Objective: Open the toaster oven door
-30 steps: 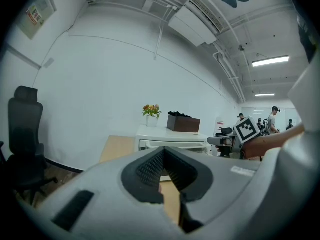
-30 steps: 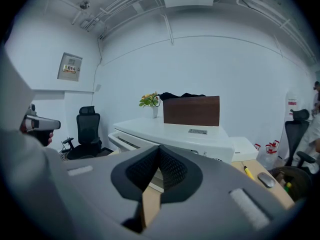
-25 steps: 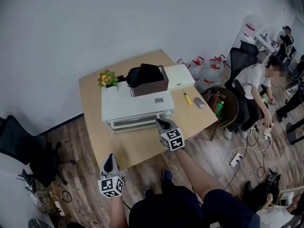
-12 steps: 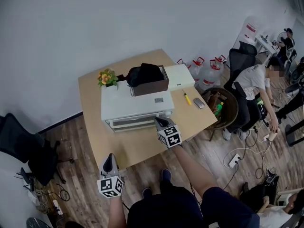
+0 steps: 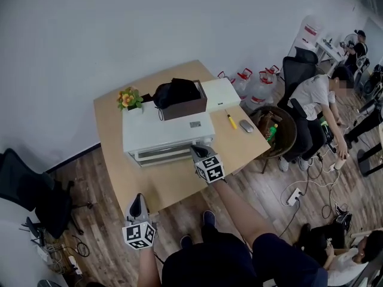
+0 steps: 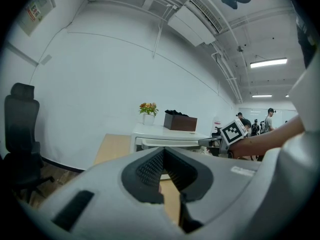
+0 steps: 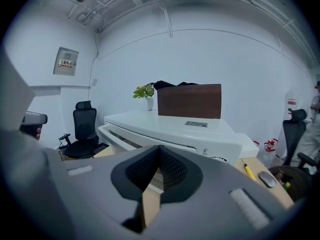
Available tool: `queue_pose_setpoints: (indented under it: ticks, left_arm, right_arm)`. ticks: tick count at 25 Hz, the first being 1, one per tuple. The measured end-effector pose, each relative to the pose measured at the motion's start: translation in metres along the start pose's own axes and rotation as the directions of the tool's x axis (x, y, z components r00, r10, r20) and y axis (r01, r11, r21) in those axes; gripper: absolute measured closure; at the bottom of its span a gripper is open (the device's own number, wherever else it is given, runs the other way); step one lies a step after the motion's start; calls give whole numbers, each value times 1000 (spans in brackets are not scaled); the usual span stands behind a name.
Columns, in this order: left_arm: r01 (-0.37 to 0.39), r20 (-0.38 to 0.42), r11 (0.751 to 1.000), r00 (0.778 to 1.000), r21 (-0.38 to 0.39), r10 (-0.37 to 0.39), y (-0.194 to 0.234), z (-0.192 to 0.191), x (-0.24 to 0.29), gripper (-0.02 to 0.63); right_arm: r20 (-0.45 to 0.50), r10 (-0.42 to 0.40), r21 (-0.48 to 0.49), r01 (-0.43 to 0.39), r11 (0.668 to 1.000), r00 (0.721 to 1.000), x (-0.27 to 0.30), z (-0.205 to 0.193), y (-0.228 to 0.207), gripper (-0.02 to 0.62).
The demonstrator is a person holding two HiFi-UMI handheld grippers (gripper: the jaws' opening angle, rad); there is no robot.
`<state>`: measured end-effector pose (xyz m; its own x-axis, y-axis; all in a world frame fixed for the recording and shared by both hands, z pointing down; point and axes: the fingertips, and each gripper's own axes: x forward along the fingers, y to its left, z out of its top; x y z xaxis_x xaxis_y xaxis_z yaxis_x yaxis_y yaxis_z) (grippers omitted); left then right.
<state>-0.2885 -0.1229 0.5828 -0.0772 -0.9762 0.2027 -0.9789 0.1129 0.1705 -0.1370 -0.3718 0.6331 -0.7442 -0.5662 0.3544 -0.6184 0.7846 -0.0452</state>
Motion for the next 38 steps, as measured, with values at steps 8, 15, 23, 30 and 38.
queue_pose_setpoints:
  ticks: [8,15,23,30,38]
  left_arm:
    - [28,3,1000,1000,-5,-28,-11,-1,1,611]
    - [37,2,999,999,-2,-37,-12,-2,1,611]
    - [47,2,999,999,0,-47,-14,-2,-1,611]
    - [46,5,999,999,1,-46,-12,-1,-2,611]
    - [57,8,998,998,-1,-57,-12,-1,-2,611]
  right_arm:
    - [-11,10,24,-9,1000,1000,-3,-2,1,584]
    - [-8,-4,31,4,1000,1000,-5,-4,3,584]
    - [-3,-36,44,37,998,999,-11,-6,2,584]
    - [-8,-42,39,42,998,999,-11,-8,4,584]
    - [-5,-48,47,48,998,999,-16,-14,9,584]
